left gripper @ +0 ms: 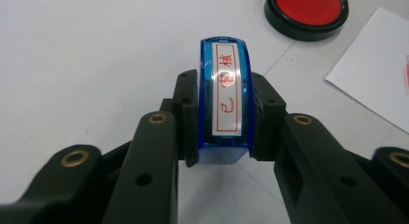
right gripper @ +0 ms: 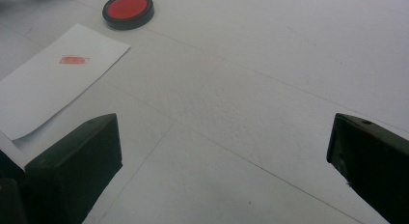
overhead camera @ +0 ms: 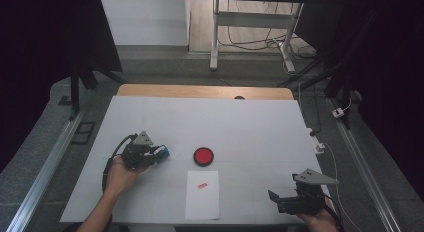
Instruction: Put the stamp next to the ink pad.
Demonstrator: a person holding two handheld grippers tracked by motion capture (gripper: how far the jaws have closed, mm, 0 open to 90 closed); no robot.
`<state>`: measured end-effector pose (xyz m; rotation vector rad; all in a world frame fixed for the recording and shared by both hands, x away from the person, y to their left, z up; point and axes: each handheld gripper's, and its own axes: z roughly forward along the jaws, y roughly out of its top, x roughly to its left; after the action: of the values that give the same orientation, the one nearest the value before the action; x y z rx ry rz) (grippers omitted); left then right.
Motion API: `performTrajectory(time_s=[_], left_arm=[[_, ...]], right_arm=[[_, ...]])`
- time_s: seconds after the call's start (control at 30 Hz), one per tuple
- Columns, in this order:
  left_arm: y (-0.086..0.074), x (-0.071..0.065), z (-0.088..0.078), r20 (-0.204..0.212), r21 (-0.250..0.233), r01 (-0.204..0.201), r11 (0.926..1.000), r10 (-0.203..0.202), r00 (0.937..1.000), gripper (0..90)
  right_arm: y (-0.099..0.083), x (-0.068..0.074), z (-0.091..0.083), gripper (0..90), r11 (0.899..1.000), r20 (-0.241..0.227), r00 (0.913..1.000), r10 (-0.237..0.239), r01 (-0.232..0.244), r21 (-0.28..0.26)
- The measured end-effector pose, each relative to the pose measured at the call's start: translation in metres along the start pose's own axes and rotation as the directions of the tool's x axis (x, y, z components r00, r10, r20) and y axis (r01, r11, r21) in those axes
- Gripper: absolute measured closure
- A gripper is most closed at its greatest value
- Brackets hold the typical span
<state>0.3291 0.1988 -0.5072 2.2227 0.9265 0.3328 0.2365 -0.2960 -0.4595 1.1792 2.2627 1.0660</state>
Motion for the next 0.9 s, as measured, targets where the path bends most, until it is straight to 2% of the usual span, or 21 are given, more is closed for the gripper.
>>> performTrajectory(time_s=[0.17, 0.3, 0.43, 0.67, 0.77, 0.9], left_arm=[[-0.001, 0.0, 0.004, -0.005, 0.021, -0.001, 0.9998, 0.001, 1.0, 69.1], [-0.003, 0.001, 0.008, -0.012, 0.056, 0.0, 0.9985, 0.001, 0.9999, 68.9], [-0.004, 0.003, 0.008, 0.004, 0.056, 0.025, 0.9981, -0.025, 0.9997, 67.3], [-0.001, 0.005, 0.003, 0.001, 0.034, 0.04, 0.9986, -0.04, 0.9992, 55.2], [0.0, 0.006, -0.002, 0.005, 0.011, 0.074, 0.9972, -0.074, 0.9972, 46.2], [0.001, 0.009, -0.008, 0.036, -0.024, 0.114, 0.9932, -0.113, 0.993, 33.1]], right_arm=[[0.0, 0.001, 0.001, 0.0, 1.0, 0.0, 1.0, -0.006, 0.006, 0.001], [0.0, 0.001, 0.001, 0.0, 1.0, -0.001, 1.0, -0.007, 0.007, 0.006], [0.0, 0.001, 0.001, 0.0, 1.0, -0.003, 0.9999, -0.014, 0.014, 0.014], [0.0, 0.002, 0.002, 0.0, 1.0, -0.001, 0.9999, -0.017, 0.017, 0.015], [0.0, 0.002, 0.002, 0.0, 1.0, -0.002, 0.9999, -0.017, 0.017, 0.016], [0.0, 0.002, 0.002, 0.0, 1.0, -0.006, 0.9998, -0.018, 0.018, 0.015]])
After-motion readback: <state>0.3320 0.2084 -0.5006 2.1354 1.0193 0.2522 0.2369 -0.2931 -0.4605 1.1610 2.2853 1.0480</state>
